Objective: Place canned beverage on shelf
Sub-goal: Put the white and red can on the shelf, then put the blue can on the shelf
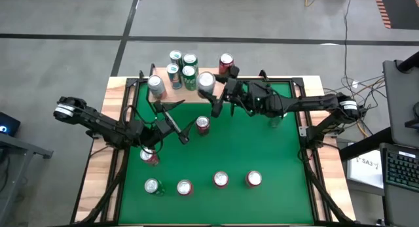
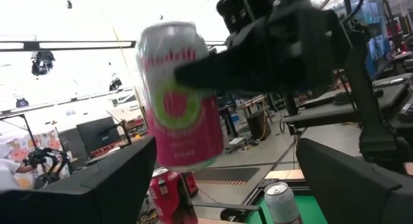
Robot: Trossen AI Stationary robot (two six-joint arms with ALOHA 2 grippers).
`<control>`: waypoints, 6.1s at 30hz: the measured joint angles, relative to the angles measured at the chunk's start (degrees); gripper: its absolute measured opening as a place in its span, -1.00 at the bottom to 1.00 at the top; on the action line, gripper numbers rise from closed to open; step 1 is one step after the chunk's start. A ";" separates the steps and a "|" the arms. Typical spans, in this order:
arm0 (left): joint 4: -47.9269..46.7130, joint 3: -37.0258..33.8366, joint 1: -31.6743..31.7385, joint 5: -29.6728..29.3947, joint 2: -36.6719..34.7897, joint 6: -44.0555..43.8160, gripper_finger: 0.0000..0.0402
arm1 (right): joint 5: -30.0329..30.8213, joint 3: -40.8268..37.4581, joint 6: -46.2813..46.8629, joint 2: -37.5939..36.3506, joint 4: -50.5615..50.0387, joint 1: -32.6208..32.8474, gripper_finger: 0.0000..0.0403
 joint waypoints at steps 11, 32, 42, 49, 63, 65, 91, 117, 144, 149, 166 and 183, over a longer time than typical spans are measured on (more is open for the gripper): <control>-7.19 0.00 0.00 -0.54 -7.30 3.17 0.76 | -6.52 -6.95 5.30 0.11 0.55 -7.78 0.44; -37.87 -0.81 0.00 12.11 -29.42 -2.29 0.66 | -7.20 -12.74 9.54 9.68 12.55 -9.78 0.45; -43.50 -0.81 0.01 8.15 -33.83 -2.68 0.66 | -4.21 -12.20 10.55 10.27 12.53 -10.00 0.45; -44.01 -0.81 0.02 7.96 -34.10 -2.26 0.66 | -1.80 -12.26 10.13 10.32 12.17 -9.98 0.45; -44.11 -0.81 0.02 7.92 -33.93 -1.39 0.66 | -1.76 -12.57 9.60 10.38 9.10 -9.82 0.45; -44.11 -0.81 0.02 7.92 -33.93 -1.39 0.66 | -1.76 -12.57 9.55 10.38 9.06 -9.83 0.45; -44.20 -0.81 0.02 2.98 -33.87 0.14 0.66 | -0.71 -11.90 11.57 6.35 7.78 -10.22 0.80; -44.60 -0.81 0.01 2.89 -33.51 0.36 0.66 | 0.15 7.97 20.10 2.10 -28.01 -5.92 -0.26; -44.53 -0.83 0.02 2.94 -33.09 0.55 0.66 | 3.11 12.83 17.86 9.90 -33.28 -6.53 -0.95; -44.53 -0.83 0.02 2.96 -33.09 0.55 0.66 | 2.19 12.83 17.14 9.89 -34.10 -6.28 -0.95; -44.53 -0.83 0.09 2.93 -33.09 0.95 0.66 | 1.32 14.34 11.88 9.55 -39.74 -6.06 -0.95; -44.53 -0.79 0.11 2.91 -33.12 1.04 0.66 | 5.10 18.49 13.84 11.71 -36.62 -6.48 -0.96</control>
